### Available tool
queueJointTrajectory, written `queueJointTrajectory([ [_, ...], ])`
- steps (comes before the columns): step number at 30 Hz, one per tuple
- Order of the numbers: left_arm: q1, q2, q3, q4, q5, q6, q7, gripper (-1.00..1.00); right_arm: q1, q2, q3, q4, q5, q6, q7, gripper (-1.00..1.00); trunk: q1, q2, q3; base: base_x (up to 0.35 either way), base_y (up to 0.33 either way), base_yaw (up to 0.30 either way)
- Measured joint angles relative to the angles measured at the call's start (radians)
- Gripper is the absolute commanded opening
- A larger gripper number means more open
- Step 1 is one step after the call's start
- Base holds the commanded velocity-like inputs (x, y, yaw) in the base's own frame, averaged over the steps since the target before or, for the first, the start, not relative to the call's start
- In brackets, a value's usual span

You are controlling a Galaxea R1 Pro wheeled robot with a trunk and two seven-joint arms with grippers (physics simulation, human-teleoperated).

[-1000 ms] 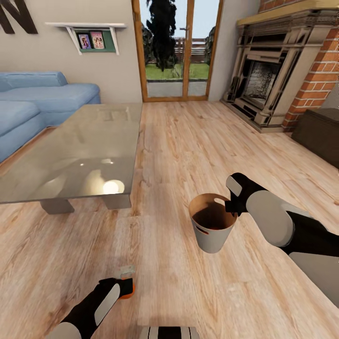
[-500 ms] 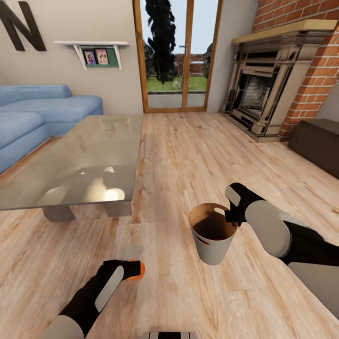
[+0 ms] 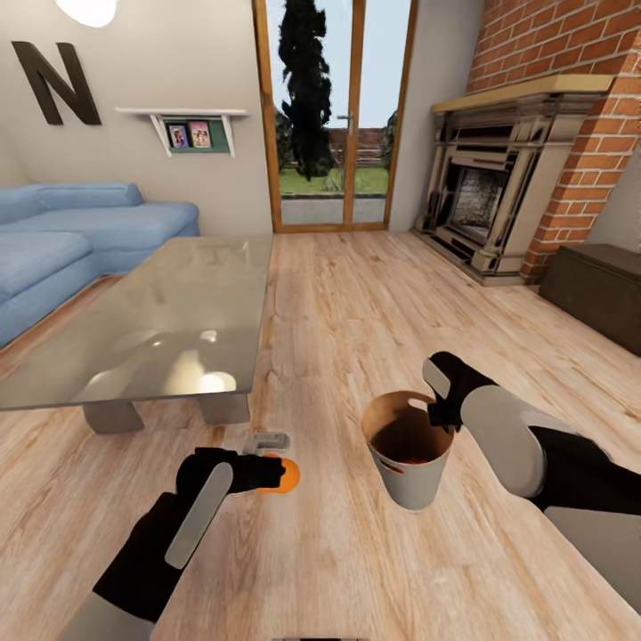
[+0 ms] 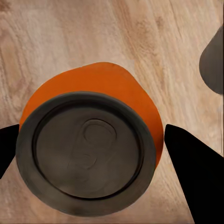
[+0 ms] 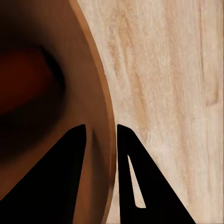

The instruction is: Put the three can of soda from the living room inside the tash can in the kitchen.

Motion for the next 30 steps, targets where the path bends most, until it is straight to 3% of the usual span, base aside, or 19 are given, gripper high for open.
queueJointTrajectory([
  [4,0.001,0.000,0.000,-0.041,0.003,0.000,0.000,-1.00,0.035,0.002,0.028,0.006,-0.023,-0.046,0.000,-1.00,-0.002,0.001,0.015,0.000,0.000,0.000],
  [8,0.000,-0.001,0.001,-0.072,0.024,0.000,0.000,-1.00,0.053,0.001,0.096,0.010,0.037,-0.063,-0.012,-1.00,-0.004,0.002,0.031,0.000,0.000,0.000],
  [10,0.000,0.000,0.000,-0.082,0.069,0.000,0.000,-1.00,0.064,0.001,0.115,0.012,0.052,-0.068,-0.018,-1.00,-0.004,0.002,0.039,0.000,0.000,0.000],
  [11,0.000,0.001,-0.002,-0.086,0.105,0.000,0.001,-1.00,0.073,0.001,0.113,0.012,0.050,-0.074,-0.019,-1.00,-0.005,0.003,0.042,0.000,0.000,0.000],
  [15,-0.002,0.000,-0.003,-0.089,0.162,0.000,0.001,-1.00,0.106,0.005,0.080,0.012,0.021,-0.115,-0.020,-1.00,-0.007,0.004,0.058,0.000,0.000,0.000],
  [17,-0.004,-0.002,-0.004,-0.089,0.176,0.000,0.000,-1.00,0.123,0.014,0.084,0.013,0.048,-0.137,-0.034,-1.00,-0.008,0.004,0.066,0.000,0.000,0.000],
  [21,-0.014,-0.022,-0.008,-0.093,0.238,0.000,-0.001,-1.00,0.143,0.048,0.111,0.013,0.120,-0.150,-0.132,-1.00,-0.009,0.005,0.081,0.000,0.000,0.000],
  [27,-0.020,-0.030,-0.013,-0.095,0.293,0.000,-0.012,-1.00,0.149,0.070,0.081,0.014,0.095,-0.177,-0.169,-1.00,-0.025,0.033,0.101,0.000,0.000,0.000],
  [30,-0.022,-0.030,-0.014,-0.099,0.329,0.000,-0.013,-1.00,0.154,0.081,0.092,0.016,0.112,-0.175,-0.183,-1.00,-0.037,0.054,0.111,0.000,0.000,0.000],
])
